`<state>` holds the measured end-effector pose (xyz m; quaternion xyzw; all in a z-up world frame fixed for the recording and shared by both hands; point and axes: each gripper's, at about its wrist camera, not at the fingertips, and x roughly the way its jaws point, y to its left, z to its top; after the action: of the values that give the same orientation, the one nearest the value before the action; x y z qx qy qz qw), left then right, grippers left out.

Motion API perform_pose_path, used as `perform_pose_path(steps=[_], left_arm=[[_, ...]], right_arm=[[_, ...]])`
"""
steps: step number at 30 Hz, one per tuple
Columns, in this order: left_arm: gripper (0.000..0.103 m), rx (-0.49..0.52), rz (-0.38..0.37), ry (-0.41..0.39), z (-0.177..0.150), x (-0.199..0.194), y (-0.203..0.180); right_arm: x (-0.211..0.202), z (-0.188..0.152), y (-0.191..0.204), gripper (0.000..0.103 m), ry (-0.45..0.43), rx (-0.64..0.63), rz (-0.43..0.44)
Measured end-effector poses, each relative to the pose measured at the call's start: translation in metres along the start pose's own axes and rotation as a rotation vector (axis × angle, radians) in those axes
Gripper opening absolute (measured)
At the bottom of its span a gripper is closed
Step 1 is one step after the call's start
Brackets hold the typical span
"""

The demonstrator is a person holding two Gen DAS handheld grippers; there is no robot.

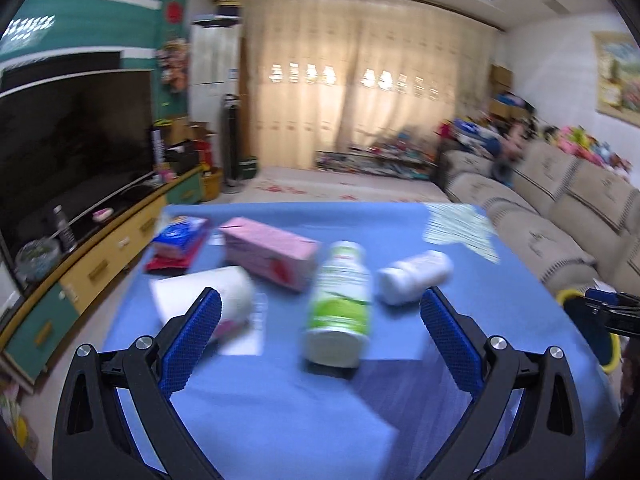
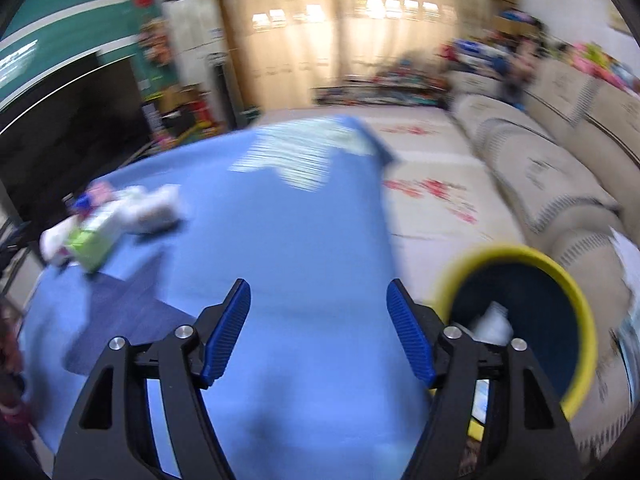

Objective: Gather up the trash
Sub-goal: 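Move the right gripper to the white pill bottle and grasp it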

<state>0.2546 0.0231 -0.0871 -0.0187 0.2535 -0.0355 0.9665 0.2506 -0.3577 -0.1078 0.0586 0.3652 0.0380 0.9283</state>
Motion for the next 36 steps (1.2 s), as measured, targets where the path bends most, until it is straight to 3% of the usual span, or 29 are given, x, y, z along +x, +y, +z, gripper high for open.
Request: perform_pose_path(steps=[6, 9, 12, 21, 30, 32, 36], left_arm=[[0.098, -0.129, -0.005, 0.054, -0.008, 0.021, 0.044], [0.098, -0.156, 0.004, 0.056, -0.011, 0.02, 0.049], [0.098, -0.153, 0.011, 0.063, -0.014, 0.02, 0.048], [0.098, -0.102, -0.009, 0.099, -0.018, 0.027, 0.029], [0.098, -0.114, -0.038, 0.122, -0.022, 0.03, 0.028], [0.098, -0.115, -0.041, 0.128, -0.022, 0.031, 0.028], [0.098, -0.102, -0.039, 0.135, -0.024, 0.034, 0.025]], right_arm=[[0.04, 0.041, 0.098, 0.075, 0.022, -0.162, 0.134], [0.061, 0.055, 0.127, 0.084, 0.04, -0.201, 0.163], [0.088, 0.066, 0.151, 0.086, 0.079, -0.223, 0.178], [0.134, 0.075, 0.168, 0.09, 0.154, -0.217, 0.15], [0.159, 0.072, 0.181, 0.091, 0.191, -0.243, 0.105], [0.162, 0.07, 0.182, 0.081, 0.194, -0.241, 0.106], [0.157, 0.07, 0.181, 0.08, 0.177, -0.243, 0.097]])
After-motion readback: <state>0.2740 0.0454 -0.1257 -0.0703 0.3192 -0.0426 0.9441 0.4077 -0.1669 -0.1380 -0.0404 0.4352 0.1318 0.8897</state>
